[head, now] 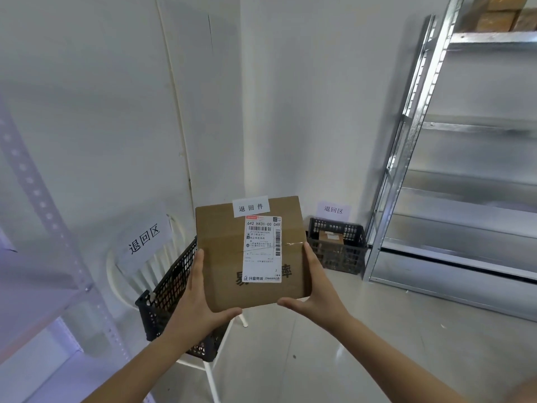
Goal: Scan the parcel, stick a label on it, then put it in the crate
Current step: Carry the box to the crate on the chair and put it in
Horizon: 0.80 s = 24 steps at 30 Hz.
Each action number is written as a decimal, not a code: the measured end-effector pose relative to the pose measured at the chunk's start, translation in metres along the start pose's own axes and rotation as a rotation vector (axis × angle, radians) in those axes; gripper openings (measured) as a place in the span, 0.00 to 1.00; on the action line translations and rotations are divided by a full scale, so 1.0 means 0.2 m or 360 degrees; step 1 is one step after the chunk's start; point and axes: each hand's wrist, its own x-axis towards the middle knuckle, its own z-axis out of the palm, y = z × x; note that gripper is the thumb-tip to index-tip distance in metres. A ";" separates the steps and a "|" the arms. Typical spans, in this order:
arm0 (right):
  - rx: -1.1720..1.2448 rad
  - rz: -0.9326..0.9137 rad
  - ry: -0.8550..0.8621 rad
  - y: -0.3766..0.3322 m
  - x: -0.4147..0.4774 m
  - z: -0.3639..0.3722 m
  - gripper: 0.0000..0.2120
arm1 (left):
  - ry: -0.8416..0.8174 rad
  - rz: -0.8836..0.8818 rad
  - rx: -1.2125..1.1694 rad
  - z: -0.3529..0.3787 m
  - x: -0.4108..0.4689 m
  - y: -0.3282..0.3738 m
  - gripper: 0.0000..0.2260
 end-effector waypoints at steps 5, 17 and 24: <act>0.0026 -0.0018 -0.0110 0.21 0.37 0.09 0.58 | 0.0083 -0.0102 0.0005 0.09 0.28 -0.20 0.63; 0.0009 -0.0041 -0.0502 0.62 1.31 0.46 0.60 | 0.0335 -0.0564 -0.0027 0.17 0.92 -0.72 0.68; 0.0062 -0.0011 -0.0802 0.79 1.62 0.71 0.57 | 0.0461 -0.0761 -0.0005 0.23 1.02 -0.91 0.68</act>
